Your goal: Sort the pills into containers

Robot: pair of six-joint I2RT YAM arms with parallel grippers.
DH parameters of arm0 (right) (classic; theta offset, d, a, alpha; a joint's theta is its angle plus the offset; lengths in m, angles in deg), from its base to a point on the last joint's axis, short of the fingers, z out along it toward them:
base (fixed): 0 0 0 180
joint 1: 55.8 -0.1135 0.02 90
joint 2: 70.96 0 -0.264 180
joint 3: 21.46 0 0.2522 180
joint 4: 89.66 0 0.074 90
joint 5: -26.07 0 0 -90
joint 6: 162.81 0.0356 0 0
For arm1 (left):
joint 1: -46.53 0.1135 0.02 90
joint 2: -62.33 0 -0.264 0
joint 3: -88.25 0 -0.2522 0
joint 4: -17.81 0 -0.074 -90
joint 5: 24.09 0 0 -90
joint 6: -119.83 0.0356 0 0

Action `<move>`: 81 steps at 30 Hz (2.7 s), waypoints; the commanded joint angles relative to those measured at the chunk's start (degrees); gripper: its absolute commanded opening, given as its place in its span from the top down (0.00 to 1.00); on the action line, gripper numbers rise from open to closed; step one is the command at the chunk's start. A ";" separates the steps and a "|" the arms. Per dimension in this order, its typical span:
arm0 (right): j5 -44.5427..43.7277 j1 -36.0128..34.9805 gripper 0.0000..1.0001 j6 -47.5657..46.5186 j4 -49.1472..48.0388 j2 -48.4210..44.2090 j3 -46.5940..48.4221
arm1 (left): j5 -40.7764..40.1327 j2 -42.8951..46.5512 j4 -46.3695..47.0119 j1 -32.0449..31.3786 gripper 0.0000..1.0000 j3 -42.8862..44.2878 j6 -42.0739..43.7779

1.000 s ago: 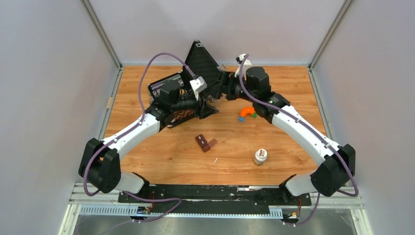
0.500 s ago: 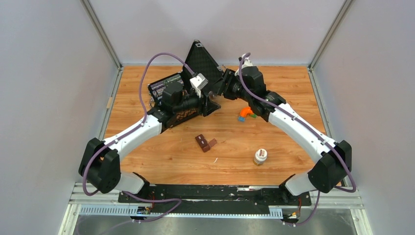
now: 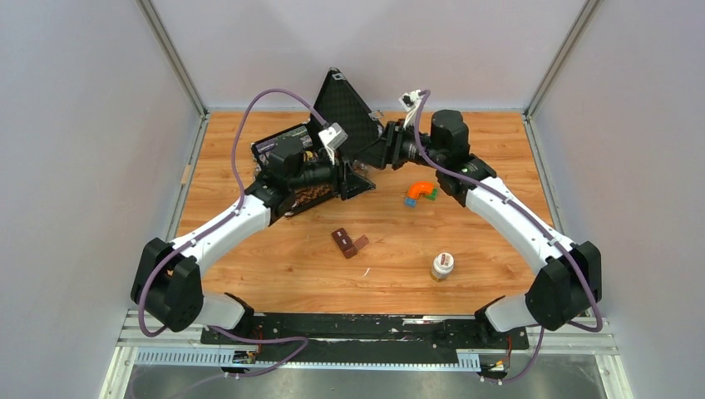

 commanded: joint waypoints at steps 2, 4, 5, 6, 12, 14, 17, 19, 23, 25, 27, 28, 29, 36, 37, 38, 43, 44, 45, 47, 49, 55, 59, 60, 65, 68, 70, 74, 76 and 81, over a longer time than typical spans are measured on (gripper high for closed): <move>22.71 2.29 1.00 -14.85 -9.38 -5.20 -2.38 | 19.04 3.51 -1.10 2.90 1.00 1.84 0.77; 25.85 2.42 1.00 -16.53 -8.14 -5.14 -1.55 | 26.09 3.15 -3.10 3.12 1.00 3.32 2.37; 26.27 2.43 1.00 -16.47 -7.29 -4.93 -0.79 | 27.85 2.90 -3.72 3.15 1.00 4.00 2.68; 25.92 2.38 0.80 -15.68 -6.90 -4.79 -0.62 | 30.49 2.31 -3.80 3.16 1.00 4.33 2.80; 6.82 2.49 0.00 -6.19 -3.75 -6.31 -0.44 | 18.11 0.75 -6.90 3.16 1.00 6.14 8.90; 3.14 2.52 0.00 -3.05 -1.19 -6.71 -0.11 | 11.24 0.50 -7.20 3.19 1.00 6.07 11.08; 2.18 2.52 0.03 0.61 3.18 -5.84 1.88 | 4.58 0.47 -7.08 3.12 1.00 5.10 15.31; 2.89 2.52 0.09 1.09 8.55 -4.08 5.03 | 1.63 0.82 -7.37 3.08 1.00 4.53 17.97; 5.11 2.90 0.18 1.24 21.00 0.31 12.63 | -1.36 1.74 -8.32 3.08 1.00 3.89 23.43; 7.05 2.94 0.19 1.67 21.27 0.79 13.23 | -2.17 1.92 -9.41 3.08 1.00 4.06 25.53; 7.24 2.96 0.21 2.18 22.25 1.75 14.11 | -1.98 1.98 -10.68 3.08 1.00 4.38 27.47; 7.25 2.93 0.23 2.27 22.76 2.38 14.69 | -1.79 2.01 -11.46 3.08 1.00 4.59 28.58; 6.96 2.95 0.25 2.38 23.29 3.01 15.20 | -1.46 2.13 -11.72 3.08 1.00 4.58 29.06; 5.90 2.54 0.21 1.25 24.70 6.04 16.92 | 0.02 3.35 -12.66 3.09 1.00 4.09 32.44; 5.91 2.50 0.20 1.03 24.75 6.25 16.96 | 0.51 3.52 -12.67 3.08 1.00 4.02 32.75; 6.03 2.51 0.20 0.91 24.73 6.38 17.02 | 0.78 3.70 -12.68 3.08 1.00 3.97 32.86; 6.64 2.43 0.25 0.65 24.60 7.24 17.83 | 1.90 4.12 -14.98 2.99 1.00 4.67 34.69; 6.93 2.43 0.27 0.52 24.54 7.42 17.95 | 1.87 4.31 -15.41 2.99 1.00 4.75 34.93; 7.40 2.43 0.29 0.19 24.22 7.57 17.83 | 1.96 4.36 -16.00 2.99 1.00 4.97 35.32; 9.74 2.43 0.32 -0.81 22.71 7.65 17.31 | 2.35 4.43 -16.99 2.99 1.00 5.50 35.96; 12.47 2.43 0.37 -1.89 20.84 7.64 16.63 | 3.08 4.22 -17.86 2.99 1.00 6.06 35.83; 16.07 2.43 0.49 -3.91 19.65 7.85 15.76 | 4.00 4.32 -18.48 2.99 1.00 7.05 34.81; 17.02 2.43 0.51 -5.15 19.67 7.82 15.36 | 4.12 4.21 -19.00 3.03 1.00 7.38 34.93; 17.04 2.43 0.49 -5.66 19.68 7.71 15.14 | 4.19 4.11 -19.05 3.00 1.00 7.38 34.91; 16.96 2.42 0.41 -7.54 20.11 7.88 14.66 | 4.49 3.90 -18.74 2.99 1.00 7.51 34.33; 15.52 2.43 0.44 -7.05 20.61 8.38 15.33 | 4.54 3.61 -18.70 2.99 1.00 7.69 34.54; 14.90 2.42 0.55 -6.98 20.61 8.49 15.67 | 4.43 3.36 -18.63 2.99 1.00 7.92 34.51; 15.43 2.43 0.78 -9.27 21.04 8.83 15.67 | 4.87 2.61 -18.56 2.99 1.00 8.77 33.63; 16.66 2.39 0.90 -12.71 21.20 8.70 15.26 | 5.64 2.41 -18.82 2.99 1.00 9.13 33.14; 24.16 2.51 1.00 -32.65 20.78 6.45 12.64 | 12.17 2.09 -22.98 3.07 1.00 11.18 34.45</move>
